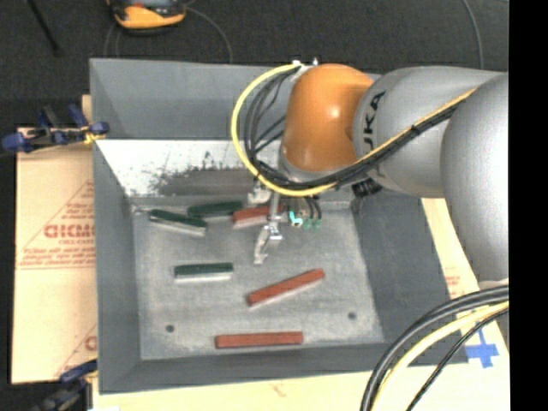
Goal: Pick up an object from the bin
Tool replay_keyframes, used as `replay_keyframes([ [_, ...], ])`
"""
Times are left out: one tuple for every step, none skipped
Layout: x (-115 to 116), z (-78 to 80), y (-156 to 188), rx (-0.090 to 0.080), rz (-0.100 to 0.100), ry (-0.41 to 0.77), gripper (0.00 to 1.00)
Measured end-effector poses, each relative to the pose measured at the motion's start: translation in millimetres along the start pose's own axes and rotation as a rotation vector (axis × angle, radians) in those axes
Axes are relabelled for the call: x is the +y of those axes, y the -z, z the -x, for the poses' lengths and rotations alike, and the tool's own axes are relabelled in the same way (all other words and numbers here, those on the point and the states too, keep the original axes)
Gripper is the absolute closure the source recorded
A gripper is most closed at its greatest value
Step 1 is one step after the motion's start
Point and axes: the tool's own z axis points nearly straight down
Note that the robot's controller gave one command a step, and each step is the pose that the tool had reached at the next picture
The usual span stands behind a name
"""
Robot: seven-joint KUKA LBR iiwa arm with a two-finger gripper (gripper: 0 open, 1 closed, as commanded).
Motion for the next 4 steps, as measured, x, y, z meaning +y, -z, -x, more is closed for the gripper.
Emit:
replay_keyframes([
  [0,1.8,5,-0.008,0.000,-0.001,0.00],
  [42,-21.5,-61,0.003,-0.003,0.134,1.00],
  [42,-21.1,-61,0.002,-0.002,0.134,1.00],
  [44,-18.7,139,-0.008,0.000,0.096,1.00],
])
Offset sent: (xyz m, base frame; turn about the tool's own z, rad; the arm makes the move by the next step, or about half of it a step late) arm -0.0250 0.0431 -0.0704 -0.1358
